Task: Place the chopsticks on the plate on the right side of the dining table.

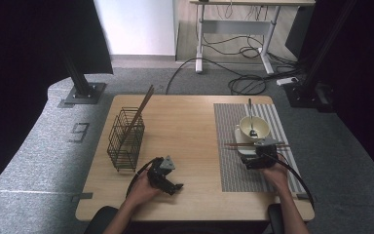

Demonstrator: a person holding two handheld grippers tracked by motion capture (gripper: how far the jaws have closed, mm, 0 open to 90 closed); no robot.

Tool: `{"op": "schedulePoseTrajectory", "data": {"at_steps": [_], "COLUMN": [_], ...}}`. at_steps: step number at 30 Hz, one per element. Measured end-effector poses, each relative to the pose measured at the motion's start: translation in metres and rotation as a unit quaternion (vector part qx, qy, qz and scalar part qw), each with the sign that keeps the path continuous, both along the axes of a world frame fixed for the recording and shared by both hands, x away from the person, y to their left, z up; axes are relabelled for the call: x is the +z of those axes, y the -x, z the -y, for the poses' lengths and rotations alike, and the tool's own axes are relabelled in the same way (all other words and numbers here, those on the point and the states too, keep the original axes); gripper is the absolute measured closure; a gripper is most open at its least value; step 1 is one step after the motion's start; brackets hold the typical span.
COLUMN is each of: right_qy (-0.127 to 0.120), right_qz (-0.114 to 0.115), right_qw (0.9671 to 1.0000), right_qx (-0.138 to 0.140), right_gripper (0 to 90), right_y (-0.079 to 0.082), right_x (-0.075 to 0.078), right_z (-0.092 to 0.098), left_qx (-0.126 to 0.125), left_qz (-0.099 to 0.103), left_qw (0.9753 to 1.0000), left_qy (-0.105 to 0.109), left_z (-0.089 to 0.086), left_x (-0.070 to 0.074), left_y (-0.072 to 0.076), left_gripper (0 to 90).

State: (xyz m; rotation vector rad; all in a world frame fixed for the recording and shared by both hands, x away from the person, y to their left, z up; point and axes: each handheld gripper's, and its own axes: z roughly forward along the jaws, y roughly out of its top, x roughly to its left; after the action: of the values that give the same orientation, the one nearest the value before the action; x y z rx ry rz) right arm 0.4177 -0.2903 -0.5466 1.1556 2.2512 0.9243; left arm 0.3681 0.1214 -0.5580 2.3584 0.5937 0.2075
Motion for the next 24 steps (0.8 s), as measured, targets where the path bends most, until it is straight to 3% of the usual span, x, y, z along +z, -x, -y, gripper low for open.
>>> {"op": "schedulePoseTrajectory", "data": {"at_steps": [5, 24], "right_qy": [-0.007, 0.004], "right_qz": [-0.008, -0.019], "right_qw": [0.9999, 0.9997], "right_qx": [0.008, 0.015], "right_gripper": [0.6, 2.2], "right_y": [-0.0025, -0.0097], "right_x": [-0.0034, -0.0092], "right_z": [-0.0011, -0.0008], "left_qx": [0.000, -0.002], "left_qz": [0.000, 0.000], "left_qw": [1.0000, 1.0000], "left_qy": [0.000, 0.000], "left_z": [0.0000, 0.0005], "left_x": [0.0000, 0.0000], "left_y": [0.0000, -0.0004], "left_gripper": [0.0, 0.0]}}
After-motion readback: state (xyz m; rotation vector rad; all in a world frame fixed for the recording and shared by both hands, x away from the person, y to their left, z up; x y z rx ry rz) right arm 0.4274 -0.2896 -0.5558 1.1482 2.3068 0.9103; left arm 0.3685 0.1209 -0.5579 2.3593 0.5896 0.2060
